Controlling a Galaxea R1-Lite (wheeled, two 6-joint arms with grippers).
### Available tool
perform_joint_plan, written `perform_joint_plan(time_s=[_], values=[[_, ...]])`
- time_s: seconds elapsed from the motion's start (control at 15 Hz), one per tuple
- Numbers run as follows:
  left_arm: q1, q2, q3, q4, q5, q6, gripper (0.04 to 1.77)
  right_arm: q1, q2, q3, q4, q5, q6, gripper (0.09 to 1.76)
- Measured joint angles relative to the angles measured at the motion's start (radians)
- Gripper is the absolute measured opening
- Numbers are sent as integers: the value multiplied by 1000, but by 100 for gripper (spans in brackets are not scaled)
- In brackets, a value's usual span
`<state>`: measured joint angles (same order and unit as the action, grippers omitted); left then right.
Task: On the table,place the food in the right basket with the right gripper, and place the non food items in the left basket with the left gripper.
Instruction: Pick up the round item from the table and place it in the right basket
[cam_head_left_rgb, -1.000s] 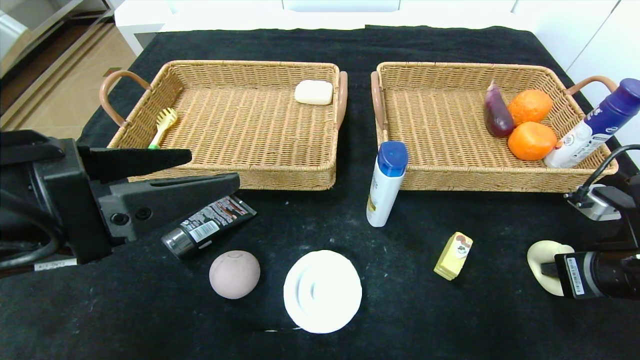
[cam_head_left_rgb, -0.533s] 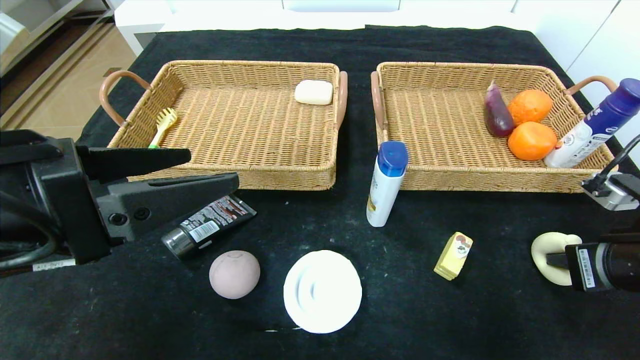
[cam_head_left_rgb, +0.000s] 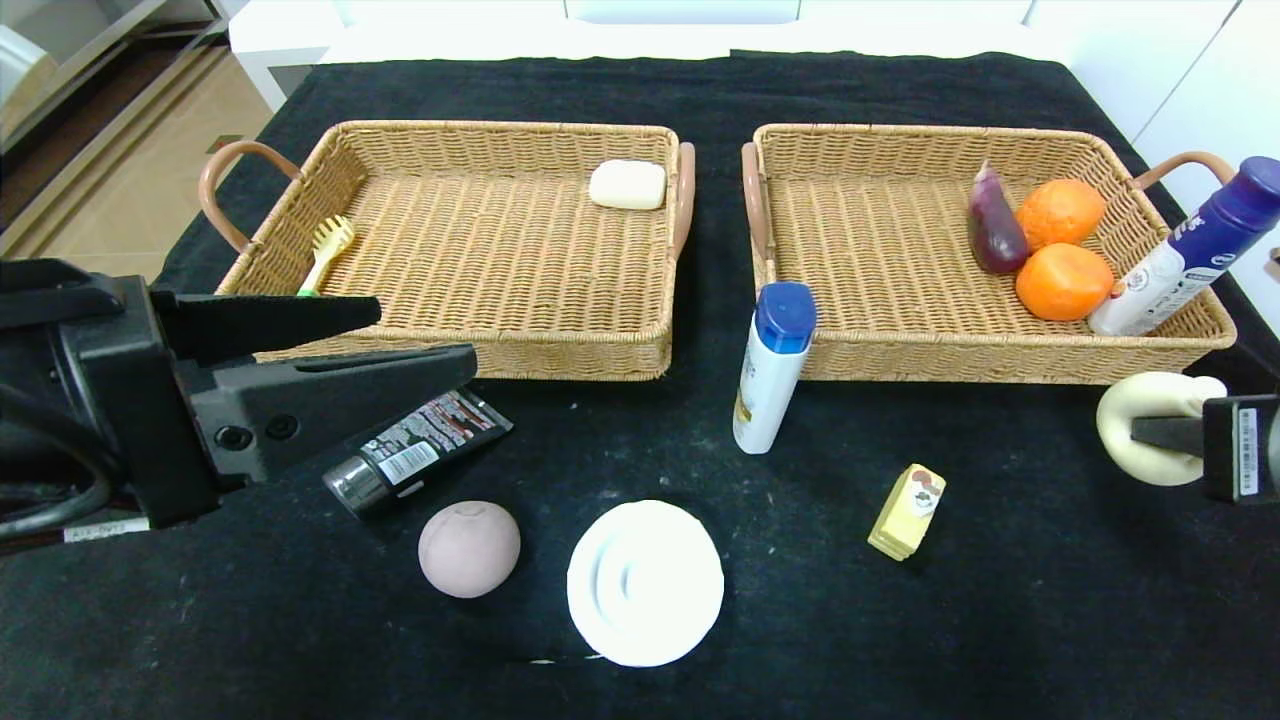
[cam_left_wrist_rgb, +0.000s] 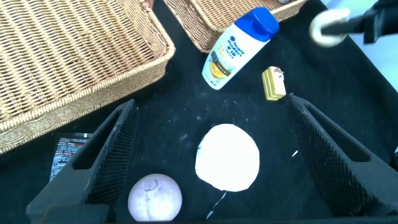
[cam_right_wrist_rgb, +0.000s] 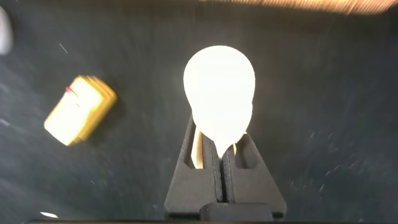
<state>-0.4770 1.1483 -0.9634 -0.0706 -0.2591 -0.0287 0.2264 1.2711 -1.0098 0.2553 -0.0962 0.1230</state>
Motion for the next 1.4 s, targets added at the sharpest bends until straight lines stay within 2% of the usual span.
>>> perform_joint_plan(time_s=[0.27,0.67,1.2,1.4], values=[[0,-1,0,1,0,0,172,0,3,-110,-1,0,-28,14],[0,-3,-1,2,-1,0,172,13,96,-289,-6,-1,-99,14],[-1,-14,-4,6,0,0,172,56,299,-547,-8,-4,-93,14],[-1,-18,-6,8,0,0,172,58,370,-609,-23,-3,-90,14]])
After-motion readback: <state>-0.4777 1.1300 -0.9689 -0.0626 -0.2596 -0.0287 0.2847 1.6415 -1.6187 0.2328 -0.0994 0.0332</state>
